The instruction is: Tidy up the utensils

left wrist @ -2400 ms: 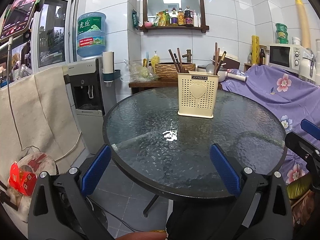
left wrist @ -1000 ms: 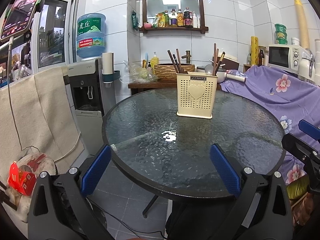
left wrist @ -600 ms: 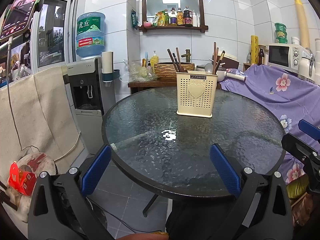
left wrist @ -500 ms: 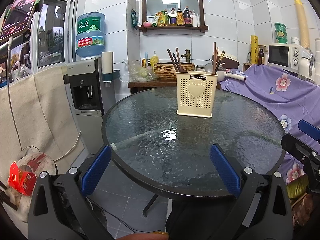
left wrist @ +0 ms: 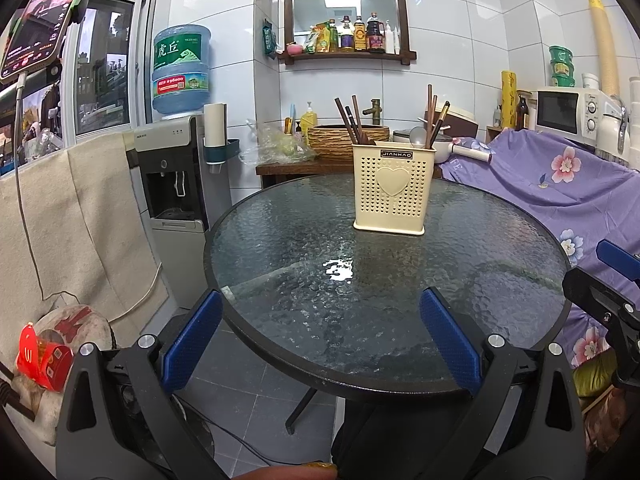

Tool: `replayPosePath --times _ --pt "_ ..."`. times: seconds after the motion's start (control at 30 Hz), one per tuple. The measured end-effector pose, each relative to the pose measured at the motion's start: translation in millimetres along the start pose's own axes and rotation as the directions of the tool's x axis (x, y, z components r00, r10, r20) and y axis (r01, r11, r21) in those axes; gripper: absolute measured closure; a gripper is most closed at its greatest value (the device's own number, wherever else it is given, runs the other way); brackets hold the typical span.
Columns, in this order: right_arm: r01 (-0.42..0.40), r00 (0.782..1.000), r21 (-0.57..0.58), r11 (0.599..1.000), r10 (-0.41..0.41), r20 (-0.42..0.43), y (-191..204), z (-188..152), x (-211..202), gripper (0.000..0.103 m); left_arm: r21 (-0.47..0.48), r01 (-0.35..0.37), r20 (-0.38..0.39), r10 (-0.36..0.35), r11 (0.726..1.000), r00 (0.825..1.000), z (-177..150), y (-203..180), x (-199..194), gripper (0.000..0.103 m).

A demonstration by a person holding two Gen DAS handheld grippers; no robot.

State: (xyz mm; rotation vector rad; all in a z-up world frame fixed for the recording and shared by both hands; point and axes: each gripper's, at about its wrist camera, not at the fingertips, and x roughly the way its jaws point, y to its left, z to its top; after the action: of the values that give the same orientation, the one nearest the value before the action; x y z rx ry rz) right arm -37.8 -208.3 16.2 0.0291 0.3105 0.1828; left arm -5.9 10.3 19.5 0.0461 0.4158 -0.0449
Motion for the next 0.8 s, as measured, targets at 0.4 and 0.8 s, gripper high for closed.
replayPosePath --times 0.4,0.8 --pt "0.0 1.0 0.001 1.0 0.0 -0.001 0.9 0.0 -0.3 0.006 0.0 0.0 0.0 0.0 1.0 1.0 -0.1 -0.8 -0.1 0.006" --pt "0.0 1.0 0.0 1.0 0.0 -0.003 0.4 0.8 -0.2 0.006 -0.002 0.007 -0.004 -0.007 1.0 1.0 -0.8 0.1 0.9 0.006"
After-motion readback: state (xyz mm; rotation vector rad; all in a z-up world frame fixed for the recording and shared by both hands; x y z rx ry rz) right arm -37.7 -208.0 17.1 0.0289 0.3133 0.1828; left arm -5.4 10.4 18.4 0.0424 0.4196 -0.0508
